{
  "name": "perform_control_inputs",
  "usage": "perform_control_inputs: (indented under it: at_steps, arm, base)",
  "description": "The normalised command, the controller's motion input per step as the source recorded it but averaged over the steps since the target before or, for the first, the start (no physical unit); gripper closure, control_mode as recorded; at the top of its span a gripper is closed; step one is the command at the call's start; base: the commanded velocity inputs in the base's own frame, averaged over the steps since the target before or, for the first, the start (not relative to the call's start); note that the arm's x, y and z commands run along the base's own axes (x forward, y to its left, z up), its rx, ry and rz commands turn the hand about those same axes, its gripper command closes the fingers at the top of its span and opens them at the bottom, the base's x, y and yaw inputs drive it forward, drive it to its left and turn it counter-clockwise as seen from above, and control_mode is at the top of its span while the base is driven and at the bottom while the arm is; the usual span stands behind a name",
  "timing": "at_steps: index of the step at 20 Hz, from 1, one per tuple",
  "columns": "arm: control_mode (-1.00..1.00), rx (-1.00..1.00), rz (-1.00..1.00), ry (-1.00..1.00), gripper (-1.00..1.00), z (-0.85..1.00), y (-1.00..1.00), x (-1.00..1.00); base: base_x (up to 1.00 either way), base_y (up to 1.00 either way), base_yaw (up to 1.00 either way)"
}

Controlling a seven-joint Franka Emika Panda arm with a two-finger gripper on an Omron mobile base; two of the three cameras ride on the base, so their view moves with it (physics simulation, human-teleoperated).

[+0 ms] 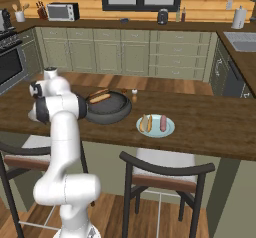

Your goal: Place one bun and one sausage from the bowl on each plate.

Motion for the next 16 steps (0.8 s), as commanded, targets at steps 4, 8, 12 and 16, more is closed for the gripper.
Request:
perform_control_inputs:
  at_steps: [4,8,12,16]
  arm:
    - [-1.00,0.00,0.00,0.00,-1.00,-0.14,0.13,0.26]
    - [-1.00,0.00,0.00,0.00,-1.00,0.00,-0.01,0.00]
    - [-1.00,0.00,-0.05,-0.01,-1.00,0.52,-0.28,-0.06]
    - [-1.00,0.00,-0.23,0.00,-1.00,0.41,-0.71,-0.03]
  base:
    - [0.00,0.00,0.00]
    - [0.00,0.00,0.00]
    - [0.00,0.00,0.00]
    - [0.00,0.00,0.00]
